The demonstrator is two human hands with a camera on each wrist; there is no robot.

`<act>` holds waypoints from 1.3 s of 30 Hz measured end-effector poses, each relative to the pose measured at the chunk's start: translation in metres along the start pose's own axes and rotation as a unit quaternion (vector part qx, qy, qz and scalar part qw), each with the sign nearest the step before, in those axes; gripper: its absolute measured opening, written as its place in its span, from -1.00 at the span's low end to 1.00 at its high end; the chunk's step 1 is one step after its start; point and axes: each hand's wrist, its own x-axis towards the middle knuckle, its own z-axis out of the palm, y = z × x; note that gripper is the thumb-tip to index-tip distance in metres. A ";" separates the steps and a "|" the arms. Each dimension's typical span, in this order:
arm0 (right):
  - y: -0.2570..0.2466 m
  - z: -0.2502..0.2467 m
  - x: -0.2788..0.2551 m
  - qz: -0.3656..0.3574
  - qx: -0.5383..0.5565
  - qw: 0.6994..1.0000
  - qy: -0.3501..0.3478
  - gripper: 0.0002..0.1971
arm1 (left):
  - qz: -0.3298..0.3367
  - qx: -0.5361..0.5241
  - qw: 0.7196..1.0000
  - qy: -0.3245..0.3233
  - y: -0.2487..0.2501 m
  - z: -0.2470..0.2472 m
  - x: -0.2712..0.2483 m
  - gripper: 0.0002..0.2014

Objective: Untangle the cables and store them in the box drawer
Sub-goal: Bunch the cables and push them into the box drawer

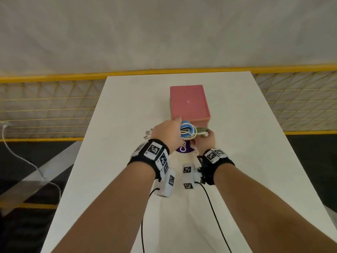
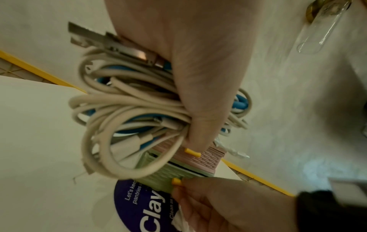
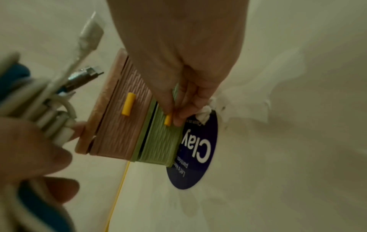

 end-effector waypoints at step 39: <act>0.023 -0.057 -0.032 -0.253 -0.492 0.810 -0.193 -0.21 | -0.038 0.219 0.958 -0.183 0.064 0.055 0.041 -0.71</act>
